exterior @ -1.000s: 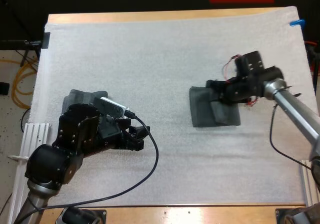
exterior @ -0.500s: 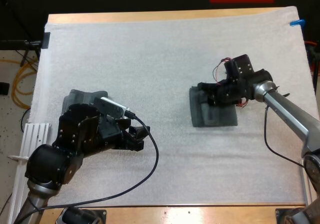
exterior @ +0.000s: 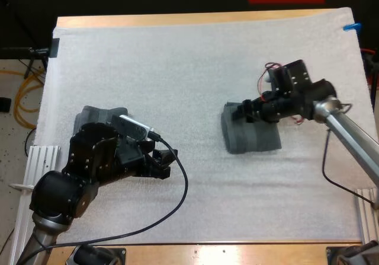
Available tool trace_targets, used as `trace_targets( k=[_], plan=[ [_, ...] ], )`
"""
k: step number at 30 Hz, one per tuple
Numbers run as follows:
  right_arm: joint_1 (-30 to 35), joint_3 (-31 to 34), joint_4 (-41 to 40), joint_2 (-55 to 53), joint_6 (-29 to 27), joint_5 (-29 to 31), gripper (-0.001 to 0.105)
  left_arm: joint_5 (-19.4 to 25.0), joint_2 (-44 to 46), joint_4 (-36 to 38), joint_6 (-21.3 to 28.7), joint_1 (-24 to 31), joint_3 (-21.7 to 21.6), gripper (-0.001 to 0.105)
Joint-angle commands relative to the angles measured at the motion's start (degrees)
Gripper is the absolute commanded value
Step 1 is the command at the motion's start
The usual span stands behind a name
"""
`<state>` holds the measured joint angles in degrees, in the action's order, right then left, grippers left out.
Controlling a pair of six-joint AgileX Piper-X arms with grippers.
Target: Pick towel from pile fold and stack
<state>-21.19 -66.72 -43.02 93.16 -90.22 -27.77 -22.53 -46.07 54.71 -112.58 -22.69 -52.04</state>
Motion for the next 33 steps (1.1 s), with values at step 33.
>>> trace_targets(
  k=[33],
  plan=[
    [0.2,-0.4,-25.6,-47.2,-5.5,24.6,0.062,4.8,-2.2,-13.9,-4.7,-0.2,0.4,0.059]
  ],
)
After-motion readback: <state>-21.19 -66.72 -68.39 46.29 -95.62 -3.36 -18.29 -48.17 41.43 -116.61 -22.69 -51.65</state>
